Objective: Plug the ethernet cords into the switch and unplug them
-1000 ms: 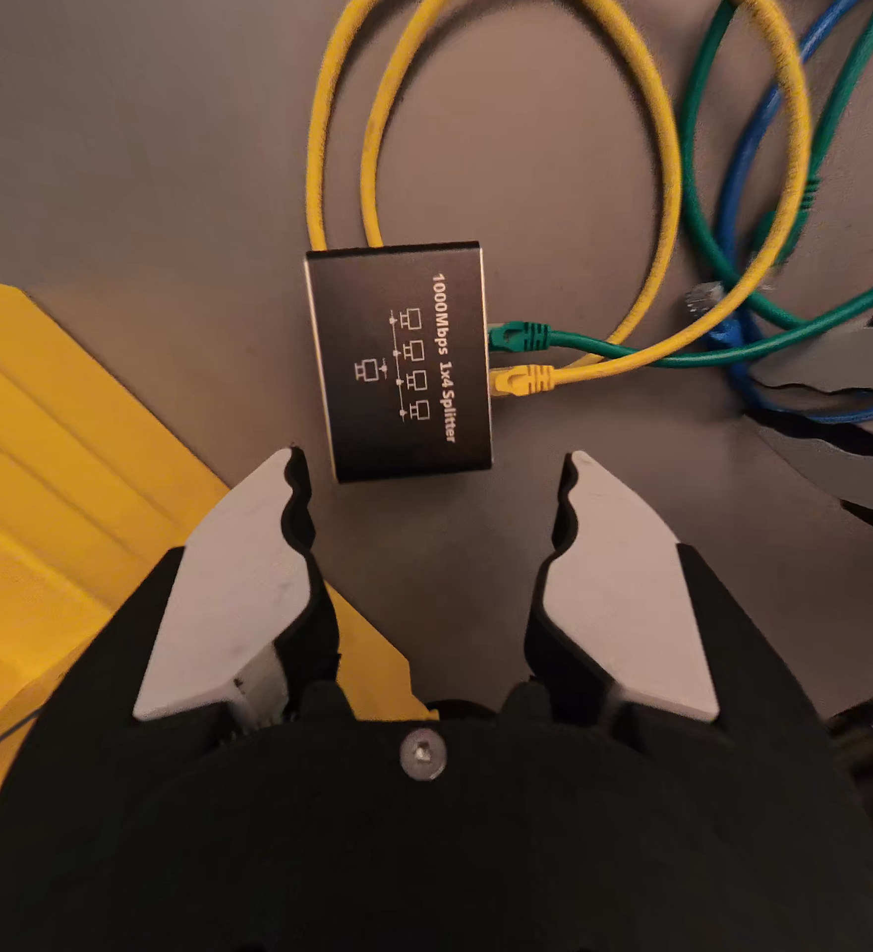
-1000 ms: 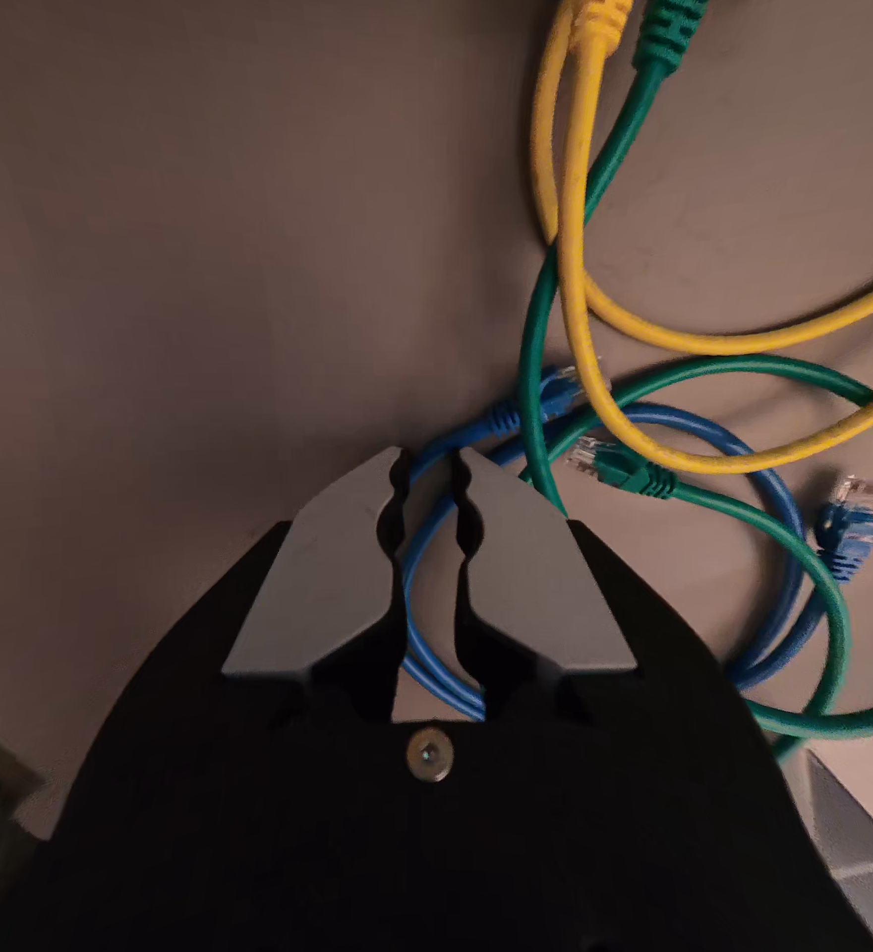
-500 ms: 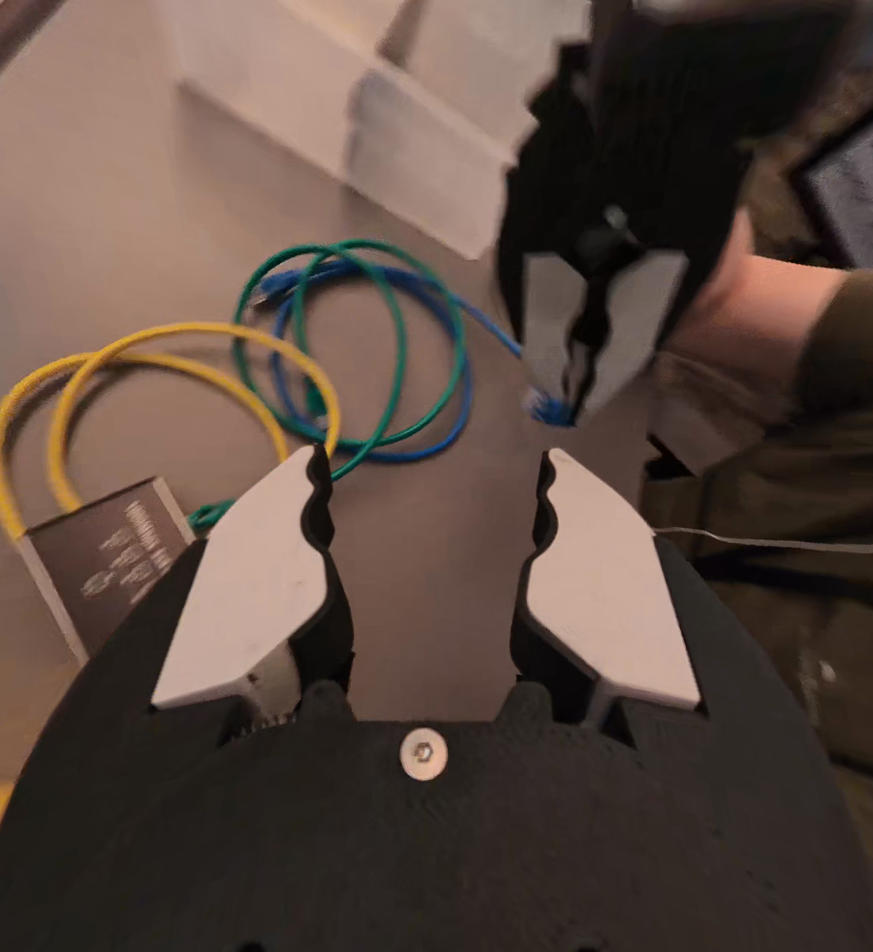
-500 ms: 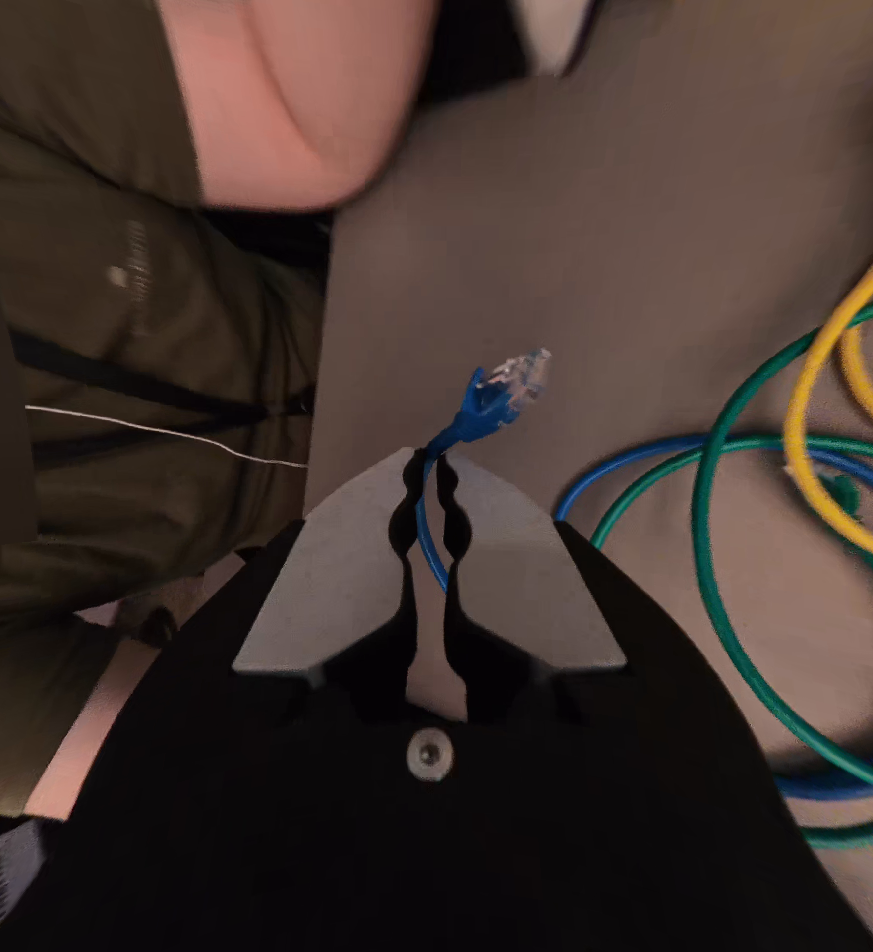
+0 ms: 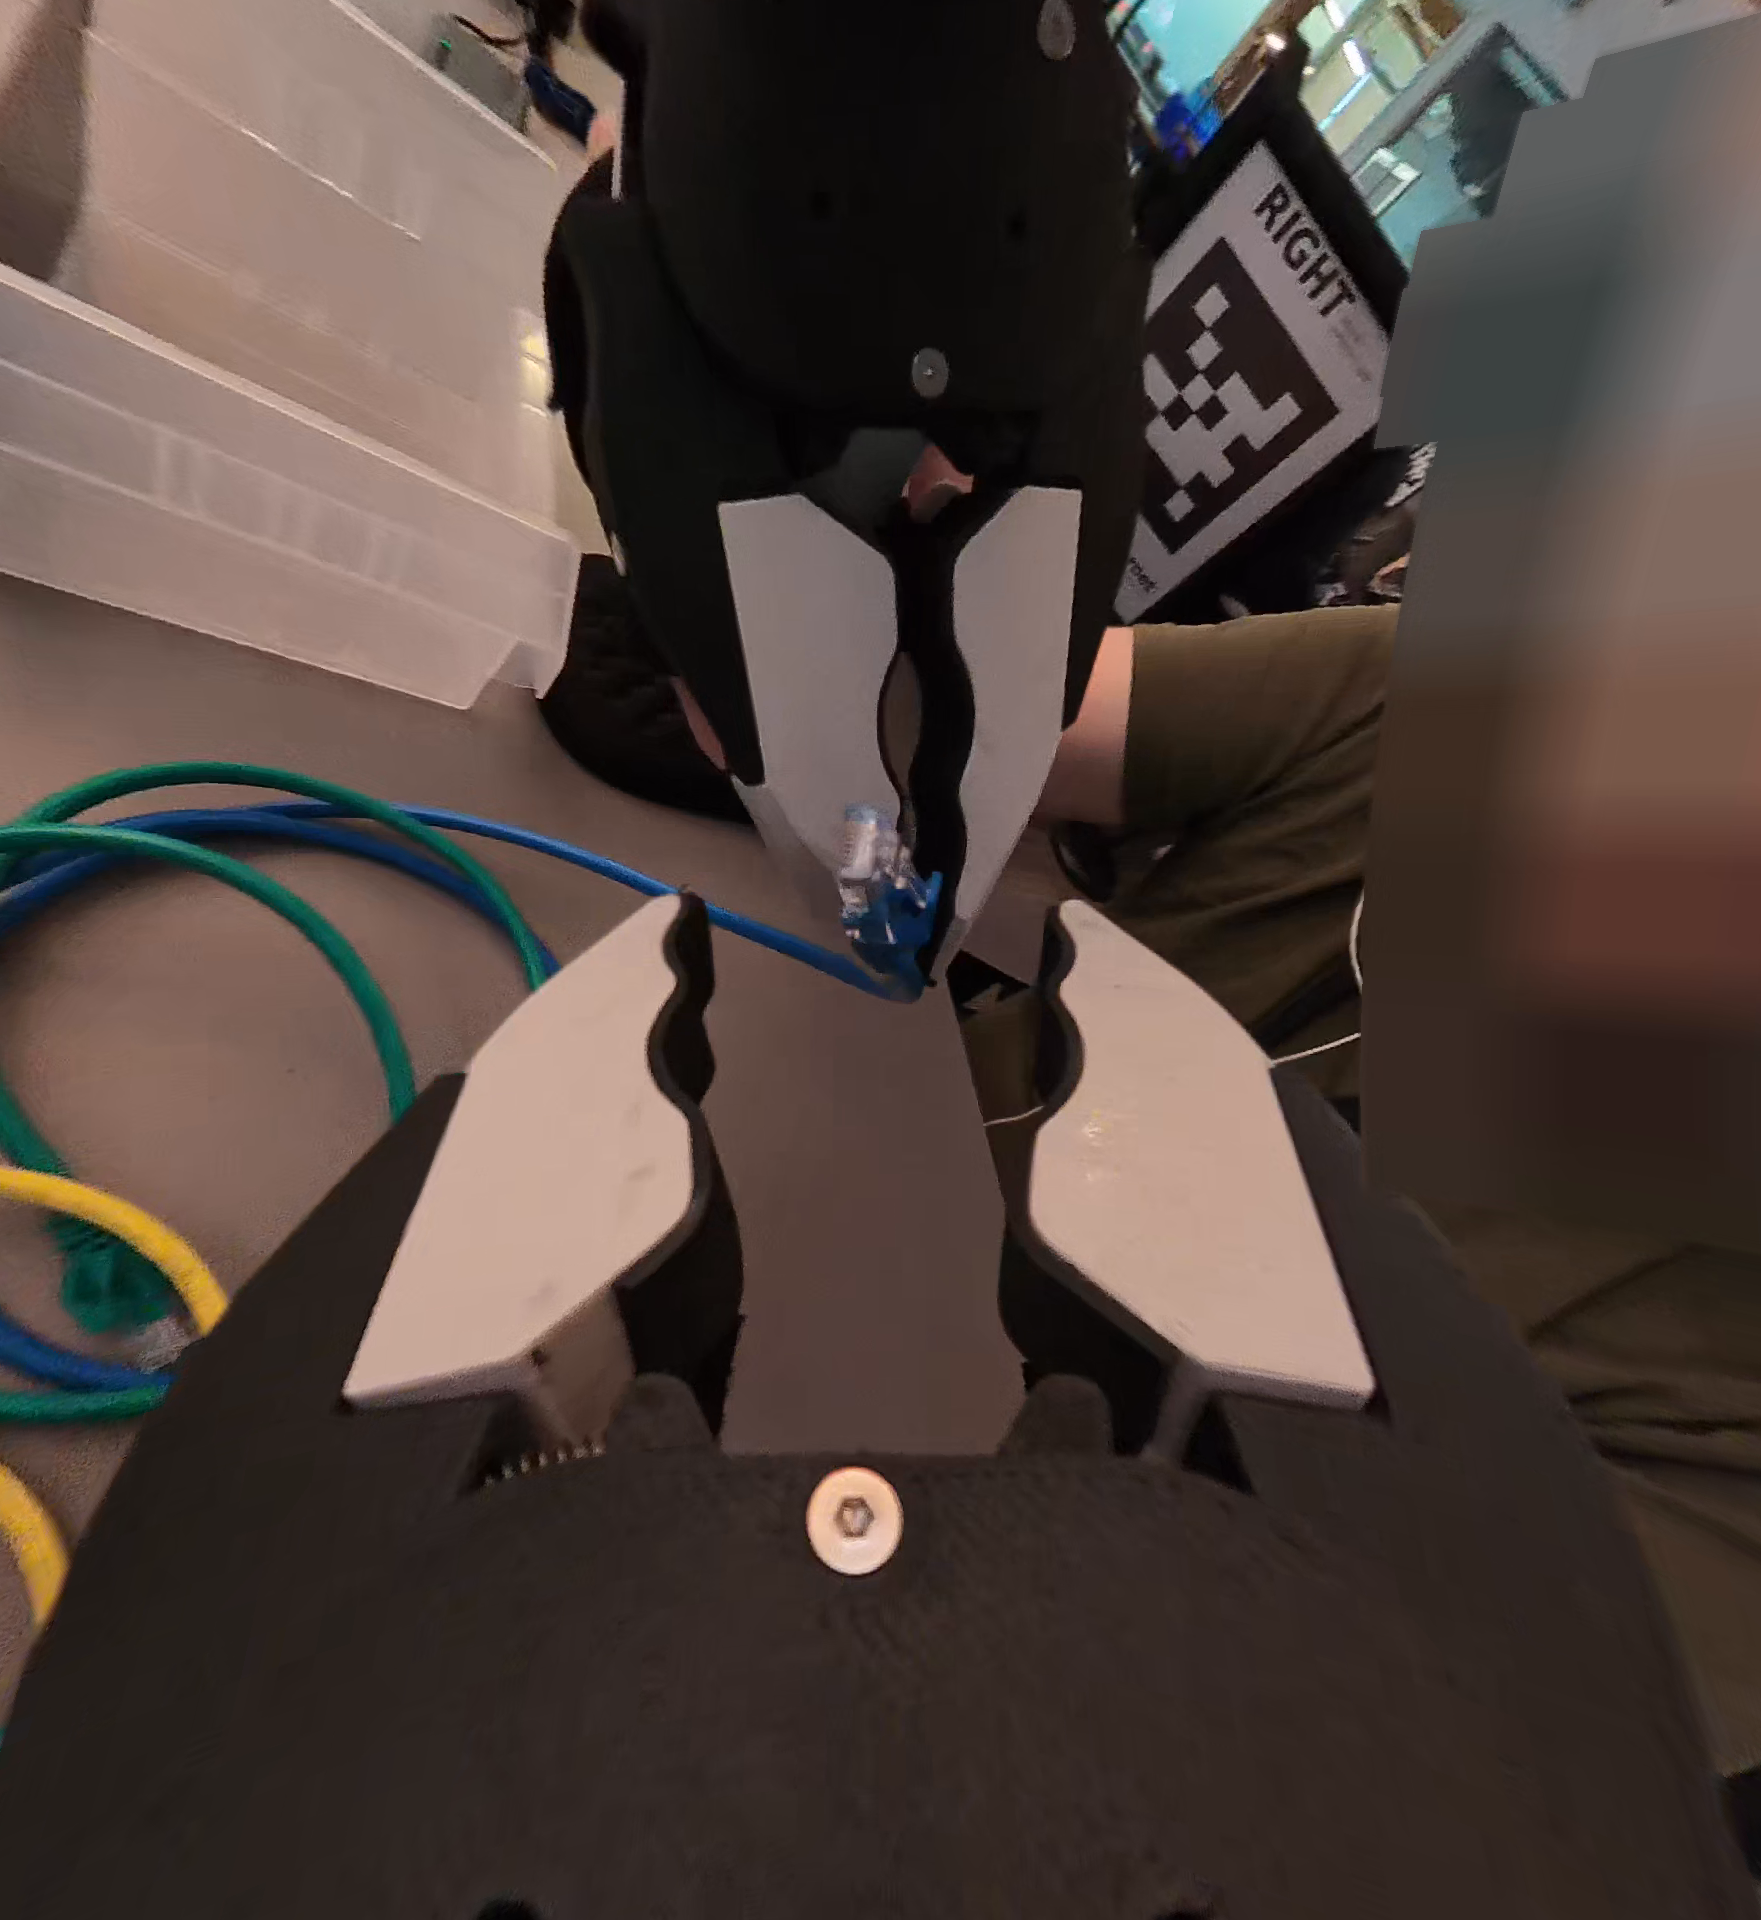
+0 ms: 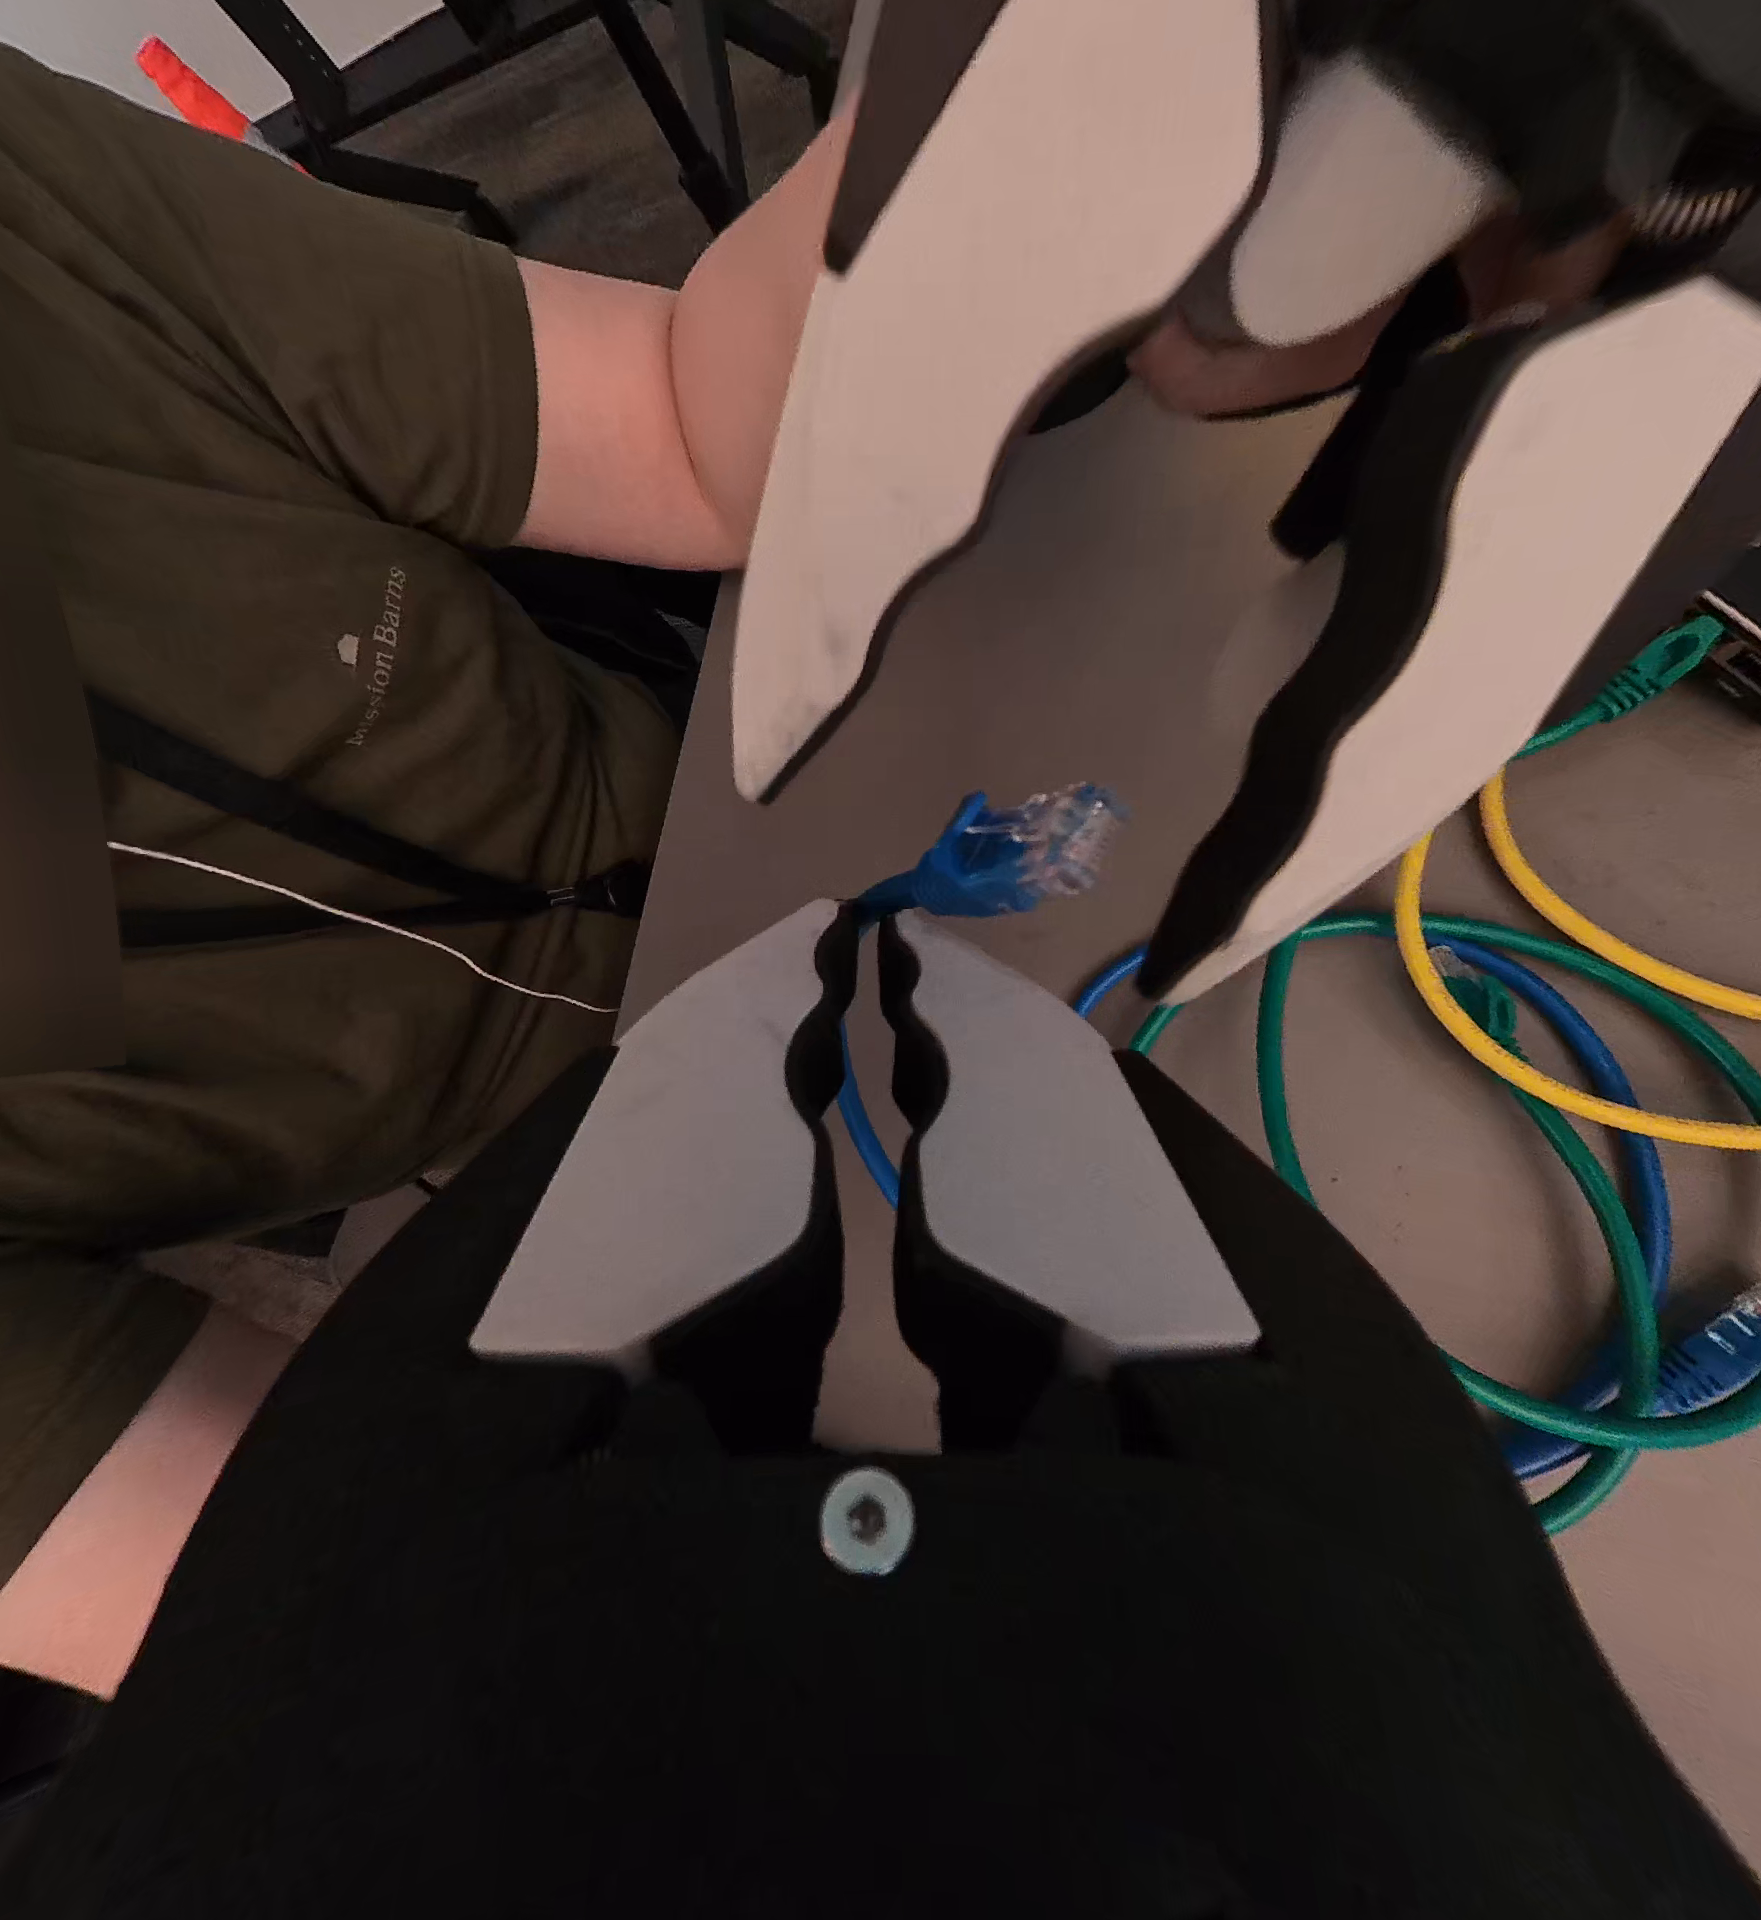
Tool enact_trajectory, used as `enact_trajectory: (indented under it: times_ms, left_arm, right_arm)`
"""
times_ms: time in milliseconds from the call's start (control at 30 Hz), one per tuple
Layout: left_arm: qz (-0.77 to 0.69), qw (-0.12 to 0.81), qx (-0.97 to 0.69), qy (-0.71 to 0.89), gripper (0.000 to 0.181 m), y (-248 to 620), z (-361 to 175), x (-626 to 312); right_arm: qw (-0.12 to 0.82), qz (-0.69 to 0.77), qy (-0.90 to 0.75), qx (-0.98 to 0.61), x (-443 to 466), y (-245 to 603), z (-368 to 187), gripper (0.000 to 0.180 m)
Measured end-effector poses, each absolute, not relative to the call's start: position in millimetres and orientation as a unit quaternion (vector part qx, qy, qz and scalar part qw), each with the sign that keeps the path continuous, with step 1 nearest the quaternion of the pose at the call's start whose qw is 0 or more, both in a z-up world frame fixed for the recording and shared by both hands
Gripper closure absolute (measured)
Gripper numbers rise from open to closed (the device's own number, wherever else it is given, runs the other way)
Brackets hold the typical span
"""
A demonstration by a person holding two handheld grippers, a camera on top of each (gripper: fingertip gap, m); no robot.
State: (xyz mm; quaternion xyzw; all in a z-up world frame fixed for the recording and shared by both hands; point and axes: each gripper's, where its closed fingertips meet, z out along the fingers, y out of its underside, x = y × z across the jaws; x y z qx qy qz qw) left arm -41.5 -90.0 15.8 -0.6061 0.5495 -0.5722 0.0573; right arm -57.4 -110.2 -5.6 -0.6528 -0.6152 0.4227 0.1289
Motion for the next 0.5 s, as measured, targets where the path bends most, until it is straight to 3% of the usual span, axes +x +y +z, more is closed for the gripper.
enact_trajectory:
  times_ms: [33,100,133,267,433,500]
  left_arm:
    - [-0.577,0.049,-0.604,0.548,0.127,-90.9,14.0,-39.3]
    - [-0.581,0.041,-0.6,0.548,0.158,-90.2,11.2,-35.7]
    - [-0.581,0.046,-0.602,0.546,0.163,-87.6,10.9,-34.2]
    - [-0.618,0.114,-0.61,0.483,0.165,-61.6,36.8,-32.9]
    - [-0.651,0.236,-0.611,0.384,0.165,-25.5,82.8,-57.5]
    - [-0.689,0.274,-0.584,0.329,0.165,-15.5,108.5,-74.5]
  right_arm:
    - [0.129,0.423,-0.615,-0.653,-57.8,-109.3,-6.1,0.176]
    - [0.128,0.424,-0.615,-0.653,-57.2,-108.6,-6.7,0.176]
    - [0.13,0.424,-0.614,-0.654,-56.5,-107.8,-6.2,0.179]
    - [0.189,0.412,-0.588,-0.67,-50.5,-90.4,7.2,0.175]
    - [0.29,0.364,-0.559,-0.686,-54.3,-72.4,26.8,0.13]
    - [0.3,0.317,-0.583,-0.685,-61.4,-72.2,17.5,0.121]
